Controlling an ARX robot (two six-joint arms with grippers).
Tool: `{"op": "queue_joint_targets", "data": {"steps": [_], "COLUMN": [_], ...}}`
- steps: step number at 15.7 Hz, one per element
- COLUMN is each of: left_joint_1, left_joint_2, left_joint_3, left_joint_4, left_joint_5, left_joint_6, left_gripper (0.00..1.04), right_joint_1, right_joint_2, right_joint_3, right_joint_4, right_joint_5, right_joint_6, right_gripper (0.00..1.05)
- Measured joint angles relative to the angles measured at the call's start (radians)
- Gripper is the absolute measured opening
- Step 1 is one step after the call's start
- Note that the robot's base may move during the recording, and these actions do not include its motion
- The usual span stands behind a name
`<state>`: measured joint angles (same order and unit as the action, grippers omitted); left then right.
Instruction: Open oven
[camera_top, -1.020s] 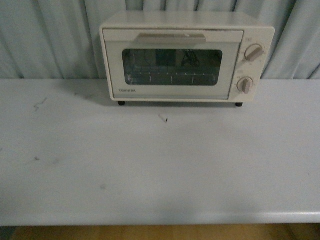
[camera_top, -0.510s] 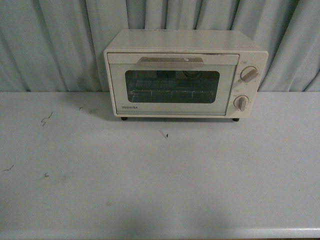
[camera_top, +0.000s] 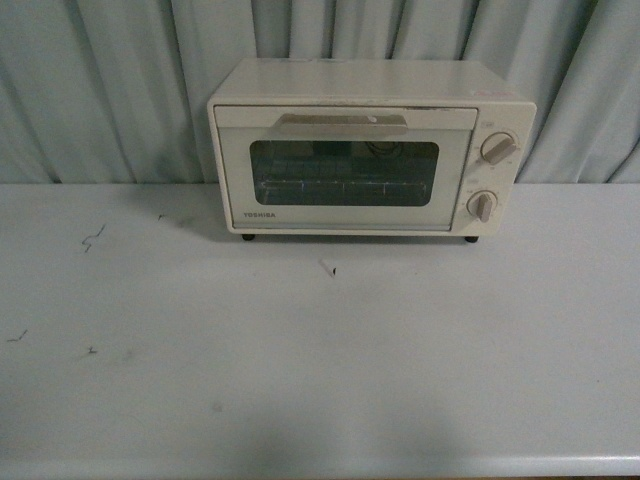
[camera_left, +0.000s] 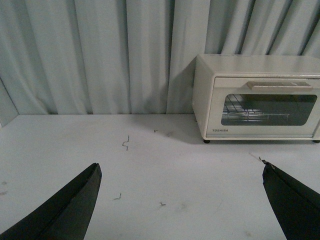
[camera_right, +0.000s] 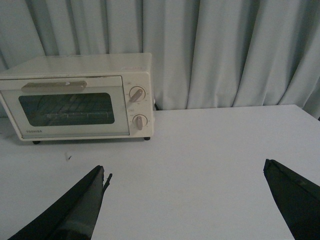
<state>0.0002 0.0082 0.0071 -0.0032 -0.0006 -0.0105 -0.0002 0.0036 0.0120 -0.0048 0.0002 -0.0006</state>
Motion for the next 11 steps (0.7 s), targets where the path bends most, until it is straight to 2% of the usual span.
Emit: {"op": "queue_joint_targets", "data": {"steps": [11], "left_joint_1": [0.0], "left_joint_2": [0.0], "left_joint_3": [0.0], "left_joint_4": [0.0], "left_joint_5": [0.0], "left_joint_6": [0.0], "left_gripper": [0.98], "right_joint_1": [0.0], "right_joint_2": [0.0], "right_joint_3": [0.0], "right_joint_4": [0.005], "right_joint_5": [0.0], "right_joint_6": [0.0], "right_gripper": [0.98]}}
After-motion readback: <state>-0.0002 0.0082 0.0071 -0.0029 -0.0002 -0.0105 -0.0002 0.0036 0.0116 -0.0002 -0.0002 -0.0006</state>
